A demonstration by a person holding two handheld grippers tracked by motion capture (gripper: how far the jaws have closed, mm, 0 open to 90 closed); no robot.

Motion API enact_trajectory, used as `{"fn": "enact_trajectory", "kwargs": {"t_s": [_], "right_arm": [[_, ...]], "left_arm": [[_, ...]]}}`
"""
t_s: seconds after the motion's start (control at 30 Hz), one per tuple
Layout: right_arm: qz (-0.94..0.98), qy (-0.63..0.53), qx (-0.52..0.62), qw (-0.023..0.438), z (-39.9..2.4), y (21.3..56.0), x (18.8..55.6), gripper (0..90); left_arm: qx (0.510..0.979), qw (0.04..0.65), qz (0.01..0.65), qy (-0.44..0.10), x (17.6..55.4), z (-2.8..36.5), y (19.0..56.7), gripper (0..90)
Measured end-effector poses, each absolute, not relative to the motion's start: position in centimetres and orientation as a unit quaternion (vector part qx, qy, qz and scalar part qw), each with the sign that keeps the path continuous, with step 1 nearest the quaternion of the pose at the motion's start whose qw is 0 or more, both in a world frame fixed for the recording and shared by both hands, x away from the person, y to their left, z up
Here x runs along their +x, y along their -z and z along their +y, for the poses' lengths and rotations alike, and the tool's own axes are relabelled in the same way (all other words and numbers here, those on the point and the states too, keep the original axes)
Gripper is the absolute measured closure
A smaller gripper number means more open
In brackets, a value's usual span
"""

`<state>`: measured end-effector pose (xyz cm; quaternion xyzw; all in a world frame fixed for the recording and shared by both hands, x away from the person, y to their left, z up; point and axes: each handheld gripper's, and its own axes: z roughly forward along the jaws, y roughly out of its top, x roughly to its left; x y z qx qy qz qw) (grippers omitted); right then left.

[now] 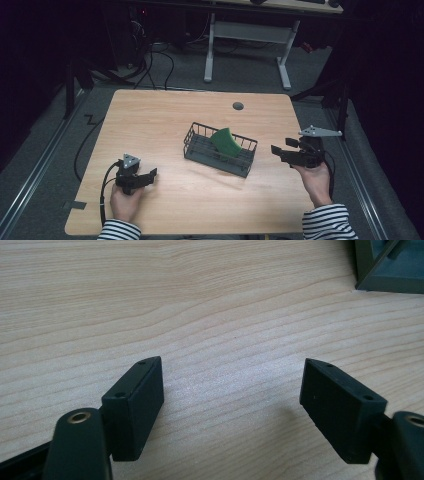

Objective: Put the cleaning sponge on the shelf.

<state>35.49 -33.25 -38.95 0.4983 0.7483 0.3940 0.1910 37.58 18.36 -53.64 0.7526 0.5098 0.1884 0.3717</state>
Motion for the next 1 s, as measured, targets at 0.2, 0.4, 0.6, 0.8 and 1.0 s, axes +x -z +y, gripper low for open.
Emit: {"fn": "enact_trajectory", "kwargs": {"t_s": [0.2, 0.4, 0.6, 0.8, 1.0], "right_arm": [[0.735, -0.398, 0.515, 0.19, -34.7, 40.1, 34.4, 31.9], [0.721, -0.407, 0.528, 0.191, -35.9, 41.3, 33.3, 32.0], [0.712, -0.402, 0.545, 0.188, -36.5, 43.2, 32.6, 32.2], [0.706, -0.399, 0.555, 0.185, -36.7, 44.7, 32.3, 32.4], [0.696, -0.401, 0.569, 0.176, -36.7, 46.9, 32.1, 32.9]], "left_arm": [[0.753, 0.372, 0.51, -0.189, 37.6, 18.4, 53.6, 26.0], [0.753, 0.37, 0.51, -0.19, 37.6, 18.3, 53.6, 26.0], [0.754, 0.369, 0.509, -0.189, 37.6, 18.3, 53.6, 26.0], [0.754, 0.37, 0.509, -0.19, 37.6, 18.3, 53.6, 25.9], [0.754, 0.369, 0.509, -0.19, 37.6, 18.3, 53.6, 25.9]]}}
